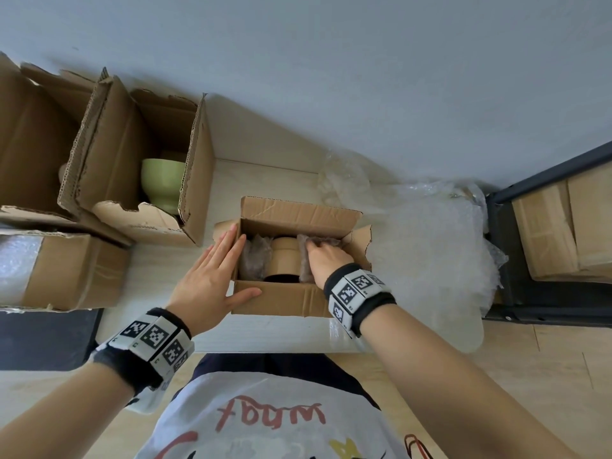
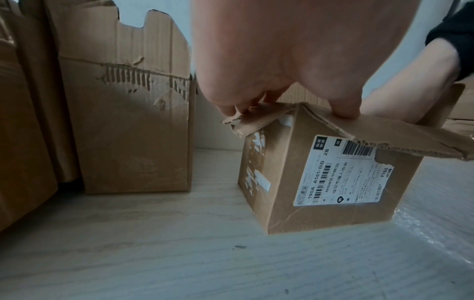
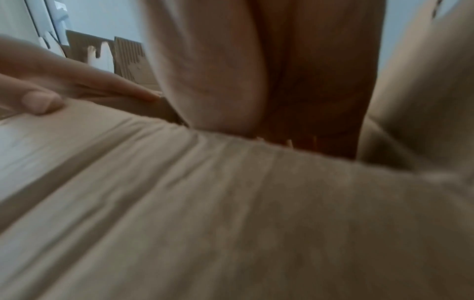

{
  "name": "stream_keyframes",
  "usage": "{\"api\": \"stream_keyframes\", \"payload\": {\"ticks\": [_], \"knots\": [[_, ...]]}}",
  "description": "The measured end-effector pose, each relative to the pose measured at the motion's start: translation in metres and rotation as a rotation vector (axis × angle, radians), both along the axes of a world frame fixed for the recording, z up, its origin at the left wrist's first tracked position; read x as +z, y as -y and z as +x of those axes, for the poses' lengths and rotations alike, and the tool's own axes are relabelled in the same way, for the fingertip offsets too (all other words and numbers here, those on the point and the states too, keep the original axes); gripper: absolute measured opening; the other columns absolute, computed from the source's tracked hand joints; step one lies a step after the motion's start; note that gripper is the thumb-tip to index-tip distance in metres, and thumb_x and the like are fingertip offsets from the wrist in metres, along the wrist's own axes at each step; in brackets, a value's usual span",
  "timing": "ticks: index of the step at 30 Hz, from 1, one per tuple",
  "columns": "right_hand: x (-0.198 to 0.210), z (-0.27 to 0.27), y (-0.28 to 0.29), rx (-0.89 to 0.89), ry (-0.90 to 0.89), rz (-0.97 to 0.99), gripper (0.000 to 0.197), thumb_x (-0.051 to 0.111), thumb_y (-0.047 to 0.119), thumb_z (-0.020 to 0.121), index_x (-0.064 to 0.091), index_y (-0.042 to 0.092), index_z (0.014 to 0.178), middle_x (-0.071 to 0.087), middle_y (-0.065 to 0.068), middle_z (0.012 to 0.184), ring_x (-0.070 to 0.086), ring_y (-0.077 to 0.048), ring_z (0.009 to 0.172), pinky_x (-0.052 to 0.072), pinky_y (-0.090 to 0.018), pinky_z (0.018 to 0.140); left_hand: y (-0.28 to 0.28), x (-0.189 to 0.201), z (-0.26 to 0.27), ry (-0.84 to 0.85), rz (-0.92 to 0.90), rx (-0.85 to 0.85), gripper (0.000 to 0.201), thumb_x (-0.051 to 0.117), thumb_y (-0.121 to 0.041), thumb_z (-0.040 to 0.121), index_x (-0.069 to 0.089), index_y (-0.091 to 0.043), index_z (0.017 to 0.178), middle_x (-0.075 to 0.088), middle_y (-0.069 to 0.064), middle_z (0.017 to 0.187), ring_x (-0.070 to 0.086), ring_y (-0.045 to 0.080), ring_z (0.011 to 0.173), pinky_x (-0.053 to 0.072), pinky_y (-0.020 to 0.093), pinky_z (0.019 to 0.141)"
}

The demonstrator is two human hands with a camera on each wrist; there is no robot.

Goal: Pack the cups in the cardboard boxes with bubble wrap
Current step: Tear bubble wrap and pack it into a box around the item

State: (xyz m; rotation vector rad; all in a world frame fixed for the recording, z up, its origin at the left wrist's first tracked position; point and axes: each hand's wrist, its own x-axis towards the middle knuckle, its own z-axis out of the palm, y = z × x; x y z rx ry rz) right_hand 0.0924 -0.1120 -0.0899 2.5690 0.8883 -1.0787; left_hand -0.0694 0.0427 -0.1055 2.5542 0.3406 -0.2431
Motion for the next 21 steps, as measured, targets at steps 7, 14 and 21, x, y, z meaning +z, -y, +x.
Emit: {"api": "stream_keyframes", "payload": {"ticks": [7,14,21], "knots": [[0.014,-0.006,0.021,-0.152,0.113,0.276,0.035,0.053,0.017,0.094,0.047,0.01,0.127,0.055,-0.014,0.124,0.06,-0.027,0.101,0.048,-0.034,0.077,0.002,-0.004,0.0,0.002,-0.001,0.006,0.096,0.034,-0.069,0.076,-0.007,-0.02,0.149,-0.018,-0.007,0.153,-0.012,0.003,0.137,-0.001,0.022,0.112],[0.033,-0.027,0.026,-0.077,-0.287,0.19,0.052,0.023,0.045,0.102,0.061,0.009,0.108,0.063,-0.012,0.081,0.063,-0.025,0.078,0.048,-0.037,0.07,0.005,-0.003,0.0,0.008,-0.013,0.013,0.097,0.037,-0.067,0.076,-0.001,-0.017,0.15,-0.016,-0.007,0.152,-0.008,0.005,0.14,0.003,0.024,0.114],[0.067,-0.016,0.072,-0.072,0.148,0.872,0.034,0.043,0.031,0.098,0.057,0.011,0.123,0.066,0.001,0.098,0.062,-0.011,0.081,0.053,-0.025,0.068,0.003,0.006,0.002,-0.02,0.221,-0.137,0.091,0.021,-0.07,0.084,0.029,-0.003,0.145,0.008,0.007,0.155,0.009,0.02,0.143,0.012,0.04,0.117]]}}
